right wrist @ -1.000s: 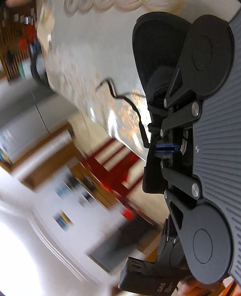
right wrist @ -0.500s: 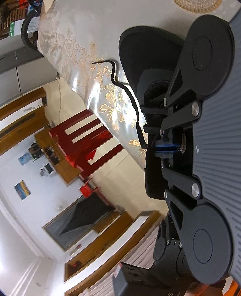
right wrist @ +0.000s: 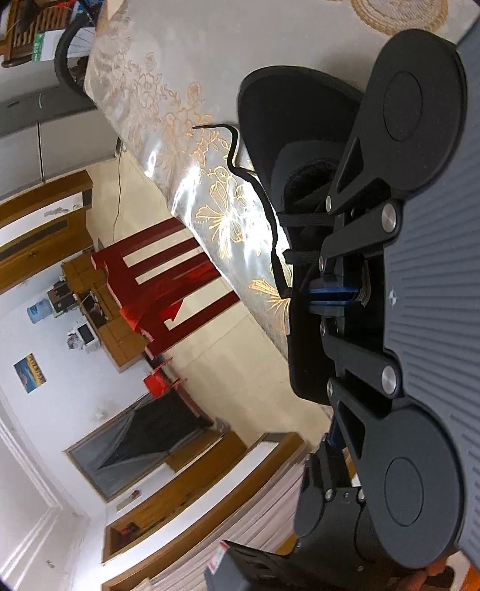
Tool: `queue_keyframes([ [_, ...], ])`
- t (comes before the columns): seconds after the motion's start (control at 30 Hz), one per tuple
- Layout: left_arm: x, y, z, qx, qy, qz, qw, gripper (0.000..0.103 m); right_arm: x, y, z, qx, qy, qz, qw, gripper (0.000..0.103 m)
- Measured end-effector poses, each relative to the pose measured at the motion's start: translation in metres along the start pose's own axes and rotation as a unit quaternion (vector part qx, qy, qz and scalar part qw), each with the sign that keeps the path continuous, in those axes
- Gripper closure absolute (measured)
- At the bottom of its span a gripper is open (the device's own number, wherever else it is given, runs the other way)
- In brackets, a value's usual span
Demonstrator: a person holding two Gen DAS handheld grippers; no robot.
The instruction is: Lace up shoes with both hands
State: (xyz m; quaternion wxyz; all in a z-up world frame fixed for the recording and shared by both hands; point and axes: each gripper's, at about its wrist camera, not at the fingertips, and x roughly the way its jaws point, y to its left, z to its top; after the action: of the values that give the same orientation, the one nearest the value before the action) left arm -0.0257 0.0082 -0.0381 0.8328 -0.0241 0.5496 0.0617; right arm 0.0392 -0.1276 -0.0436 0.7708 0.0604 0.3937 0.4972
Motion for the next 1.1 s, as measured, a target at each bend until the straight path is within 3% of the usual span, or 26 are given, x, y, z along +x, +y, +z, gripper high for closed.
queue_keyframes([
  [0.23,-0.042,-0.014,-0.005,0.025,-0.075,0.045,0.9959,0.015,-0.040,-0.001,-0.025,0.016,-0.073,0.005,0.997,0.097],
  [0.37,-0.056,-0.021,-0.003,0.046,-0.118,0.057,0.9903,0.019,-0.044,-0.009,-0.027,0.039,-0.085,0.015,0.996,0.097],
  [0.5,-0.051,-0.022,0.001,0.064,-0.106,0.065,0.9901,0.021,-0.039,-0.009,-0.013,-0.002,-0.052,0.025,0.998,0.093],
  [0.63,-0.048,-0.021,-0.004,0.054,-0.103,0.060,0.9914,0.021,-0.034,-0.013,0.014,-0.030,0.019,0.065,0.997,0.068],
  [0.83,-0.047,-0.021,-0.011,0.035,-0.100,0.063,0.9923,0.021,-0.010,0.015,0.035,-0.161,0.106,0.079,0.978,0.068],
  [0.9,-0.046,-0.021,-0.013,0.029,-0.100,0.064,0.9925,0.021,0.003,0.023,0.030,-0.200,0.122,0.066,0.970,0.075],
  [1.0,-0.046,-0.020,-0.017,0.020,-0.098,0.066,0.9928,0.021,0.007,0.028,0.024,-0.232,0.110,0.046,0.965,0.096],
  [1.1,-0.045,-0.020,-0.021,0.010,-0.097,0.067,0.9930,0.021,0.004,0.022,0.023,-0.211,0.093,0.037,0.972,0.099],
])
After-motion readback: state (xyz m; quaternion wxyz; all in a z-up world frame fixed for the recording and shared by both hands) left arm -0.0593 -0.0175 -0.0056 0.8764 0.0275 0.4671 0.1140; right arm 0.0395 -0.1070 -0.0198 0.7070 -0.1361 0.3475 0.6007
